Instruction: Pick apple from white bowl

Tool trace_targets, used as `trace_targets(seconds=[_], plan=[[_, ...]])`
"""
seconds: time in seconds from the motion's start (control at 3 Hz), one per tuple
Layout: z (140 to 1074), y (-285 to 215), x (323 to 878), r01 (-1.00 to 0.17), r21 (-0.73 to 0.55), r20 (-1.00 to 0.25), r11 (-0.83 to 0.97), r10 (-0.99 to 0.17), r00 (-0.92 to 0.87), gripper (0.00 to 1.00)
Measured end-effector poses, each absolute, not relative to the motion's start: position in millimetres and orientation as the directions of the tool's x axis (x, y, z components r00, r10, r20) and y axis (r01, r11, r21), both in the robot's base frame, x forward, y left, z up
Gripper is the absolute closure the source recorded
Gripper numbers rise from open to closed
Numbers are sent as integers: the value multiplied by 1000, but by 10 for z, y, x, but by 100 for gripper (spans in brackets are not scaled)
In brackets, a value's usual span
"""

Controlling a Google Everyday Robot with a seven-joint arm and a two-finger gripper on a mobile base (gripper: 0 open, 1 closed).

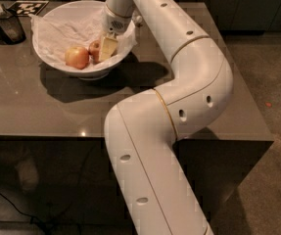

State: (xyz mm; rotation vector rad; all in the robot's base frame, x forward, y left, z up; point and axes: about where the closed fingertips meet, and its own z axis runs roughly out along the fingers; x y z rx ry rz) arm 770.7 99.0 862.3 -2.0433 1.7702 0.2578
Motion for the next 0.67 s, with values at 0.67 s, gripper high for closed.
trace_targets(seconds=[0.67], plan=[[9178,984,7669,-962,-272,-412,-37,-899,151,100]])
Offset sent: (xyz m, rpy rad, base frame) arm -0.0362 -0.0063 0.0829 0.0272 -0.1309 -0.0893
